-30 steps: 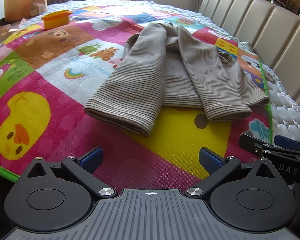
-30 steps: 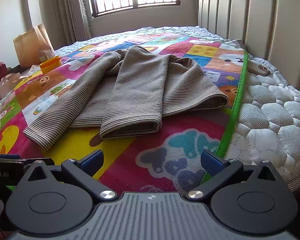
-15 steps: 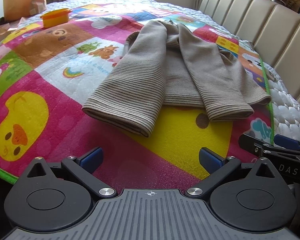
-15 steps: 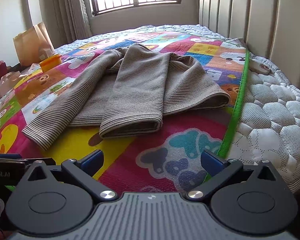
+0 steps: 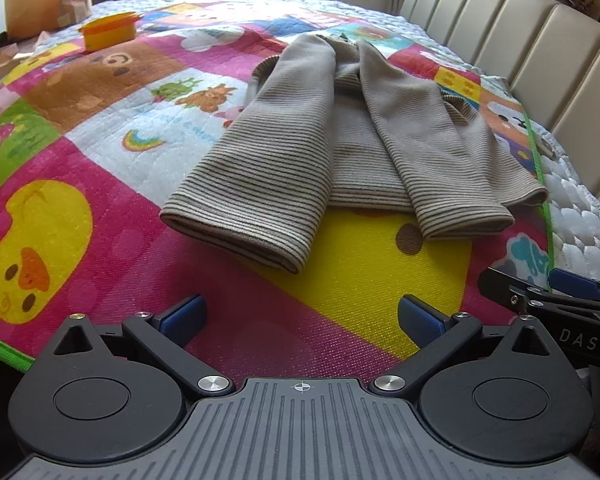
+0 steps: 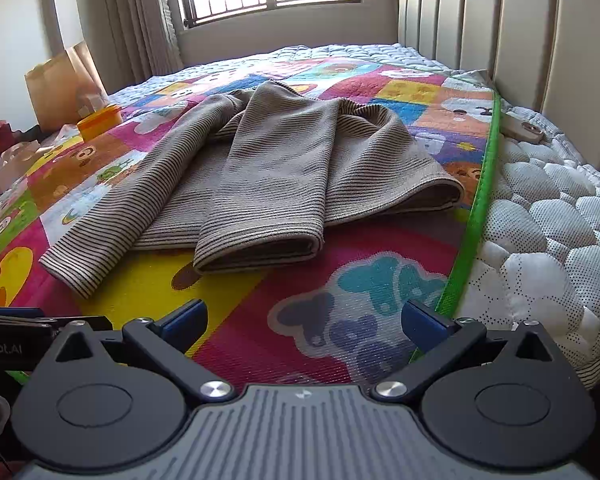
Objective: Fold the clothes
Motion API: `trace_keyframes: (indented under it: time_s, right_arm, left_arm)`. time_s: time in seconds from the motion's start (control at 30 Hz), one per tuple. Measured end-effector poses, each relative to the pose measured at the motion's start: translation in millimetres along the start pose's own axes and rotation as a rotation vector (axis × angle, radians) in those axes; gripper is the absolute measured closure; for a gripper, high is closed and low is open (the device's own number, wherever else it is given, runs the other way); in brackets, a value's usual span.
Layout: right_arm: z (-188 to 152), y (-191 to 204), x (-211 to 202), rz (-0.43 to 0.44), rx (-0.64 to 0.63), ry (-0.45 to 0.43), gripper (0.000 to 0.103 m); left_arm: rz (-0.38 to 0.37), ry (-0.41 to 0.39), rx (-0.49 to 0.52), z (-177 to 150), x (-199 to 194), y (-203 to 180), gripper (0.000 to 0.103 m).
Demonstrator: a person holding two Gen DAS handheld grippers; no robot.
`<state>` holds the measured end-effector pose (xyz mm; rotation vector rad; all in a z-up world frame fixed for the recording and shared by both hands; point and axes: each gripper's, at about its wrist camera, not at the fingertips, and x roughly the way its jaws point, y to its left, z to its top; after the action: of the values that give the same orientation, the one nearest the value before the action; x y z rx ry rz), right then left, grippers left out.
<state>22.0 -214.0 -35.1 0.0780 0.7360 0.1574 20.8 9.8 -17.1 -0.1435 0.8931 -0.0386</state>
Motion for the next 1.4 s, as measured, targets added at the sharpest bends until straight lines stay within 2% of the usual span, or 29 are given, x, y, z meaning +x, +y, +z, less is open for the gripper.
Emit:
trace_keyframes:
  time_s: [0.23,0.57,0.73,0.87,0.97,1.13,1.23,1.33,1.4]
  right_arm:
    - [5.8,-2.6,8.7,-0.005,-0.017,0.002,0.0]
    - [47.3,-13.4,33.4,-0.025,-0.052,-0.047,0.0]
    - [69.2,-19.9,51.3,-0.033,-0.058,-0.075,0.0]
    - [85.0,-28.3,66.9,-0.024,-0.037,-0.098,0.0]
    - [98.1,-35.7,82.2,0.007,0.018,-0.11,0.0]
    - [115.5,-36.3,104.3,0.078,0.066,-0.134,0.0]
    - [128.7,-34.2,102.7,0.097,0.035,-0.197,0.0]
    - [142.0,-39.5,91.2,0.059,0.001,-0.31,0.0]
    - [150.0,-47.5,91.3,0.062,0.033,-0.339,0.0]
  left_arm:
    - [0.004,-0.009,0.02,12.5,8.0,-1.3,0.0]
    - [-0.057,-0.052,-0.013,66.2,32.0,7.1,0.0]
    - [-0.094,-0.12,-0.047,97.2,39.3,18.8,0.0]
    - [-0.132,-0.207,-0.006,118.8,39.5,22.0,0.0]
    - [-0.092,-0.174,0.042,130.7,53.5,20.4,0.0]
    - [-0.099,-0.145,0.086,148.1,83.3,16.1,0.0]
    - [-0.098,-0.148,0.106,162.9,89.7,10.4,0.0]
    - [-0.065,-0.18,0.152,173.3,85.0,8.5,0.0]
    - [-0.035,-0.196,0.181,178.6,83.9,8.6,0.0]
